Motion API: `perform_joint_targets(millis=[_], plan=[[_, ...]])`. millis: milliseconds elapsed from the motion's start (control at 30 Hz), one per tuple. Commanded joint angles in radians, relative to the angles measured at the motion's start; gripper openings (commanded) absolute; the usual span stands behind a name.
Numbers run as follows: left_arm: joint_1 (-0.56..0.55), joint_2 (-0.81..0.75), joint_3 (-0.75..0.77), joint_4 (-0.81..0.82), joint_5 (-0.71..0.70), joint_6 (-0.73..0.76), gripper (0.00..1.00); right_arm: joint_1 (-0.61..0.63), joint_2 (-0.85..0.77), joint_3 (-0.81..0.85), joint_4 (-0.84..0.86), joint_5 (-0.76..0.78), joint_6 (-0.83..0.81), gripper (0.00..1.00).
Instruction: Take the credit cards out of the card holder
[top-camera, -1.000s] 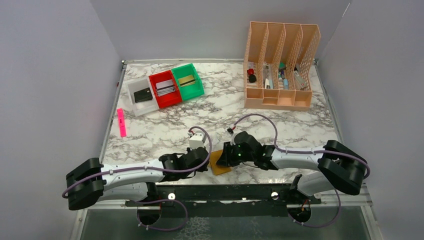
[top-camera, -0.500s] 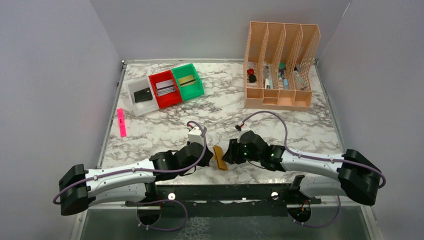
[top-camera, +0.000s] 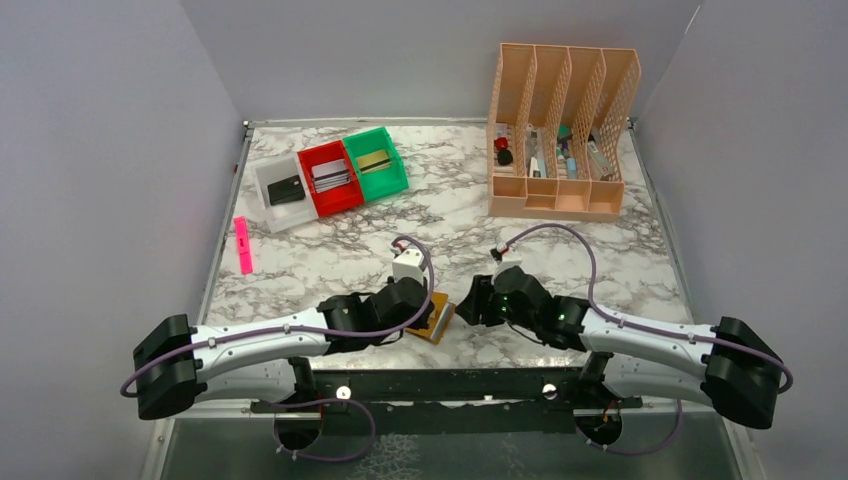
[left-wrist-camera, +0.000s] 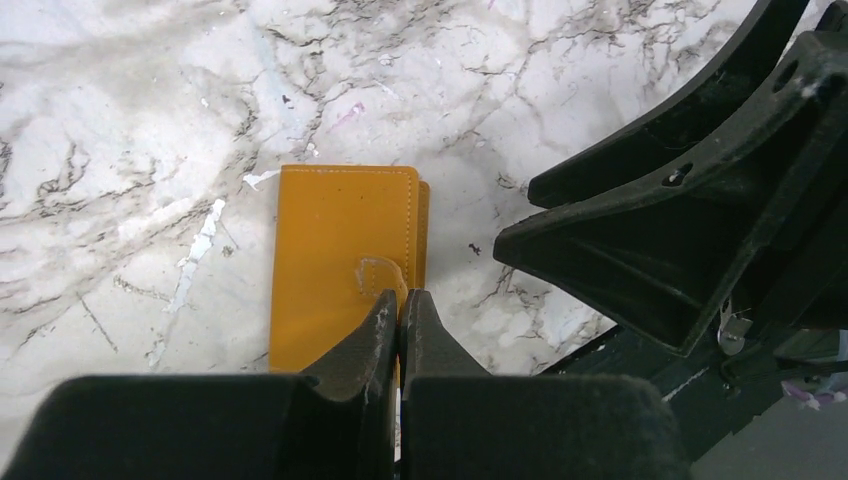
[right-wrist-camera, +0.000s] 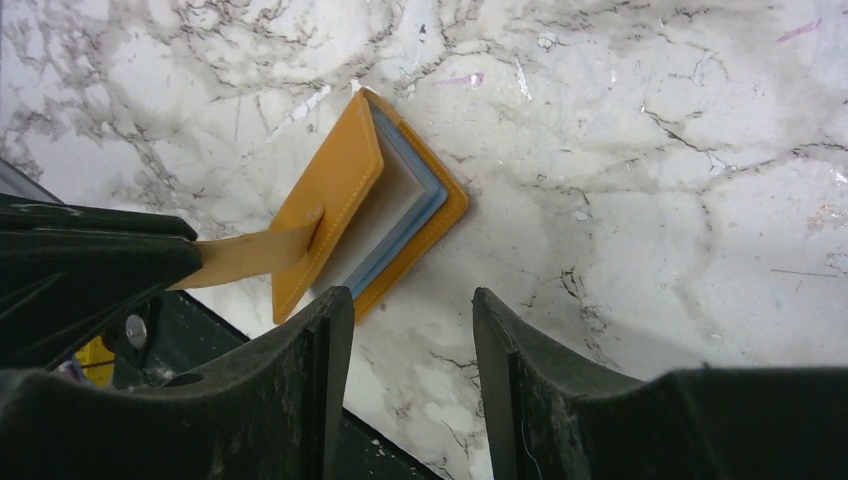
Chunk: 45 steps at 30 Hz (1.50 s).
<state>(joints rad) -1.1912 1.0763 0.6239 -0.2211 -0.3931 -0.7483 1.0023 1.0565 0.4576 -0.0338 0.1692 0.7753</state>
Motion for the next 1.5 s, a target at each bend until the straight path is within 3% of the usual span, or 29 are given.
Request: perform_joint_targets(millis=[0,233,467,700,833,1000,1133,1333,1467], plan=[[0.002,-0.052,-0.021,-0.086,-0.084,-0.07,0.0,0.005,0.043,-0.003,0.0,0.018,0.011,0.53],[0.014,-0.193,-0.077,-0.217,-0.2,-0.129,0.0,0.005,0.122,0.023,0.109,-0.1,-0.033,0.53],[0.041,-0.171,-0.065,-0.305,-0.293,-0.178,0.0,0.007,0.274,0.11,0.196,-0.266,-0.088,0.52],[0.063,-0.163,-0.061,-0.286,-0.275,-0.168,0.01,0.007,0.346,0.17,0.153,-0.256,-0.091,0.51],[0.064,-0.169,-0.026,-0.244,-0.226,-0.058,0.36,0.007,0.317,0.187,0.083,-0.154,-0.09,0.51],[0.093,-0.163,0.016,-0.174,-0.171,0.036,0.67,0.005,0.235,0.187,-0.031,0.049,-0.066,0.52],[0.277,-0.097,0.083,-0.136,-0.062,0.144,0.75,0.005,0.126,0.157,-0.08,0.17,-0.056,0.54],[0.548,0.128,0.232,0.029,0.151,0.305,0.81,0.005,0.001,0.127,-0.117,0.246,-0.07,0.59],[0.657,0.33,0.393,0.028,0.125,0.323,0.82,0.004,-0.021,0.14,-0.172,0.28,-0.07,0.6]])
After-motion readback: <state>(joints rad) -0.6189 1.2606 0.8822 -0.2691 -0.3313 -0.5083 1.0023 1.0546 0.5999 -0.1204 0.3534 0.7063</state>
